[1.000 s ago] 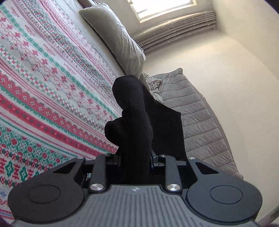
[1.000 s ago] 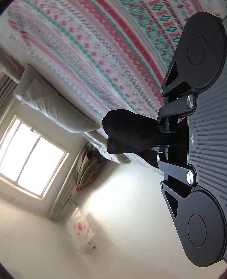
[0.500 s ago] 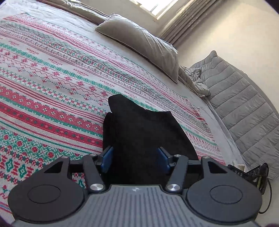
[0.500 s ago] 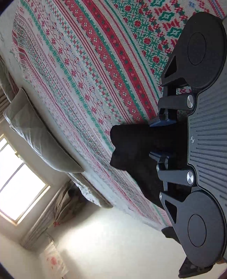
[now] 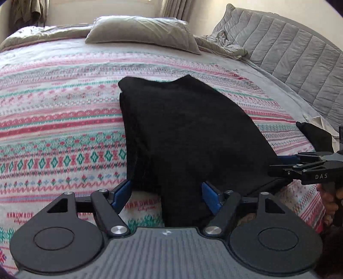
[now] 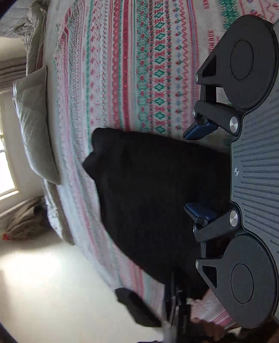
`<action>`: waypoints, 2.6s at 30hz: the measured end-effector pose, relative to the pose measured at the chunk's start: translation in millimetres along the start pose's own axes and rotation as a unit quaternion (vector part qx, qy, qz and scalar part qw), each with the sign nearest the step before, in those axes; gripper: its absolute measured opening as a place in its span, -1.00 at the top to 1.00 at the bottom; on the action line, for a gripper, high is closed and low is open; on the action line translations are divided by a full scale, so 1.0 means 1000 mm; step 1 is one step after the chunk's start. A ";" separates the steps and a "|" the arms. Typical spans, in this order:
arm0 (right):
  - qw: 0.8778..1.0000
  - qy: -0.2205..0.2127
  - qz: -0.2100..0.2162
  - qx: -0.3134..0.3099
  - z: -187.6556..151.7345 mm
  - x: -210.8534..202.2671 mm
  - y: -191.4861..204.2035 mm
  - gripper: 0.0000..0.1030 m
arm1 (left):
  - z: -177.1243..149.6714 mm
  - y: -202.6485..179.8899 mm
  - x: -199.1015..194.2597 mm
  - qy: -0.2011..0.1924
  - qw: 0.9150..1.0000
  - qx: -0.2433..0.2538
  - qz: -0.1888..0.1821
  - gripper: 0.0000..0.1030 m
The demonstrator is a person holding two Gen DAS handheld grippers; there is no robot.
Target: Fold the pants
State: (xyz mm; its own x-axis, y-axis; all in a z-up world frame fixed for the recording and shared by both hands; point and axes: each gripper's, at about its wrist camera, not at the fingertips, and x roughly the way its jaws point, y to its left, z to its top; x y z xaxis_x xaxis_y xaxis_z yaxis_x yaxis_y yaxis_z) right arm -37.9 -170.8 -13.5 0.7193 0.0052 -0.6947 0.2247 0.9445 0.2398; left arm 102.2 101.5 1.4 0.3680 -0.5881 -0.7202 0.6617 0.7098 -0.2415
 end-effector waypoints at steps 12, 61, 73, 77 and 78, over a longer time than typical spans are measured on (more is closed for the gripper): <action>0.999 -0.014 -0.032 0.002 -0.017 -0.052 0.006 -0.64 | -0.026 -0.036 -0.050 -0.029 0.995 0.057 0.078 -0.85; 0.988 -0.009 -0.154 -0.019 -0.022 -0.036 0.061 -0.97 | -0.025 -0.100 -0.025 -0.007 0.971 -0.050 0.234 -1.00; 0.988 -0.007 -0.156 -0.017 -0.022 -0.035 0.059 -0.97 | -0.026 -0.100 -0.025 -0.005 0.971 -0.051 0.234 -1.00; 0.988 -0.007 -0.156 -0.016 -0.022 -0.035 0.059 -0.97 | -0.026 -0.100 -0.025 -0.004 0.971 -0.052 0.234 -1.00; 0.988 -0.007 -0.155 -0.017 -0.022 -0.035 0.059 -0.97 | -0.026 -0.100 -0.025 -0.004 0.971 -0.052 0.234 -1.00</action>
State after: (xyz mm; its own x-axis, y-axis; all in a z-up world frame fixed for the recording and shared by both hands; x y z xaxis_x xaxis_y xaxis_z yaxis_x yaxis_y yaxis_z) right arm -64.1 -108.1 10.1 0.6282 -0.2909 -0.7216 0.4145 0.9100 -0.0060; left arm 9.6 55.2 26.7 0.6184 -0.1942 -0.7615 0.3509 0.9353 0.0464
